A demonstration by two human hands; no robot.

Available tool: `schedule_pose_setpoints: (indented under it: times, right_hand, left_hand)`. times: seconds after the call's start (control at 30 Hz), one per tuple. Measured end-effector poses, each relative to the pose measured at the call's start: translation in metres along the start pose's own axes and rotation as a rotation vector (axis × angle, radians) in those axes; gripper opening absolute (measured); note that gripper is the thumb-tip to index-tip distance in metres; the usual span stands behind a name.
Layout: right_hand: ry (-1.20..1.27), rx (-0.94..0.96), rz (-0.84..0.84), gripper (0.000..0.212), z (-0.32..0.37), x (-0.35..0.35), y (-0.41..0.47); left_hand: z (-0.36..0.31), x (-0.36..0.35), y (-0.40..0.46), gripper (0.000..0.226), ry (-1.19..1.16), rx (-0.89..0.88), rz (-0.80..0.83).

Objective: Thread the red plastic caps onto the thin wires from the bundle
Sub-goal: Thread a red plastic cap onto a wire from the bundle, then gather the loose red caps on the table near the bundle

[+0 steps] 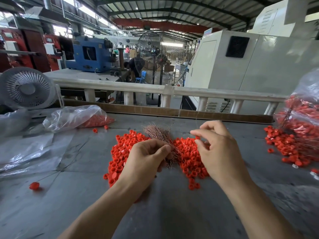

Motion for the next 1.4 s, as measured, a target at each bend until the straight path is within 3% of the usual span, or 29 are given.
schedule_pose_setpoints:
  times: [0.37,0.67,0.8,0.9,1.03,1.2,1.4]
  right_hand:
    - [-0.461,-0.498,0.031,0.029,-0.109,0.013,0.016]
    - [-0.584,-0.723,0.152,0.034,-0.147,0.016,0.011]
    - [-0.604,-0.628,0.110,0.041,-0.132,0.016,0.014]
    - [-0.369,-0.485,0.026,0.028,-0.108,0.010,0.015]
    - [-0.061,-0.368,0.165,0.010,-0.071,-0.022,0.007]
    - [-0.096,-0.225,0.285,0.003,-0.043,-0.051,-0.007]
    - [-0.233,-0.214,0.138,0.015,-0.033,-0.054,-0.009]
  left_hand:
    - [-0.002,-0.003,-0.002,0.016,0.032,-0.019,0.046]
    - [-0.002,0.000,0.000,0.015,0.114,-0.035,0.043]
    - [0.003,0.008,0.002,0.016,0.216,-0.037,0.009]
    - [0.000,0.021,0.007,0.017,0.400,-0.088,-0.045]
    - [-0.007,0.035,0.010,0.015,0.627,-0.121,-0.099]
    - [-0.007,0.040,0.010,0.009,0.823,-0.107,-0.079]
    - [-0.006,0.036,0.009,0.009,0.909,-0.145,-0.057]
Point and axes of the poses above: each hand's wrist, its own y-axis towards the middle knuckle, its own x-axis out of the back of the hand, z = x × y, the point moved 9 cm from there along y, towards the middle knuckle, and after that the axes turned 11 degrees about -x, right-handed, at the moved point
